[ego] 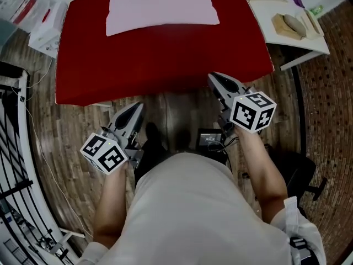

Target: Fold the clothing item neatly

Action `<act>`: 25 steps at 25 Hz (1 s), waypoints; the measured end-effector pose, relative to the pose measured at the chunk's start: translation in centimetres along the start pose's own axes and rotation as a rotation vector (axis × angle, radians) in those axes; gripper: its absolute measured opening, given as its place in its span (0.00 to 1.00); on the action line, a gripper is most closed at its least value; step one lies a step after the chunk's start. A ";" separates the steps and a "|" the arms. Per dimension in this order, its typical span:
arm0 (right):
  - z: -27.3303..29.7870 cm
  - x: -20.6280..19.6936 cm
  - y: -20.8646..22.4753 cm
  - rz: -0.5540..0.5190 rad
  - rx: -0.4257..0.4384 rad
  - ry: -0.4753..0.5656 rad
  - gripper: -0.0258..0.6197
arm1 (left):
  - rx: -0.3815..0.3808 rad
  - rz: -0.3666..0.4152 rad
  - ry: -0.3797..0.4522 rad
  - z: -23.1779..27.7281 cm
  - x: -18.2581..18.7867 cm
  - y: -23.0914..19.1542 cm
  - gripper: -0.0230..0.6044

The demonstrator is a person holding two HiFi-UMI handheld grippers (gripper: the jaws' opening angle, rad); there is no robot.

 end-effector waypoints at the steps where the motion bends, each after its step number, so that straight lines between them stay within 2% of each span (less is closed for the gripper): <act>1: -0.1 -0.1 -0.4 -0.002 0.002 0.002 0.07 | -0.005 0.005 0.004 -0.3 0.1 0.2 0.04; 14: -1.1 -2.0 -4.5 0.042 -0.059 0.036 0.07 | -0.080 0.051 -0.090 -4.1 0.2 0.1 0.04; 19: -1.6 -2.9 -6.3 0.035 -0.076 0.041 0.07 | -0.109 0.035 -0.108 -5.5 -0.2 -0.2 0.04; 25: -1.6 -1.8 -8.2 0.016 -0.070 0.057 0.06 | -0.127 0.048 -0.110 -6.4 0.5 -0.4 0.04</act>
Point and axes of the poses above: the fingertips, and each gripper's own axes: z forward along the fingers, y to its right, x out of its top, the point moved 4 cm from there along -z, backward along the fingers
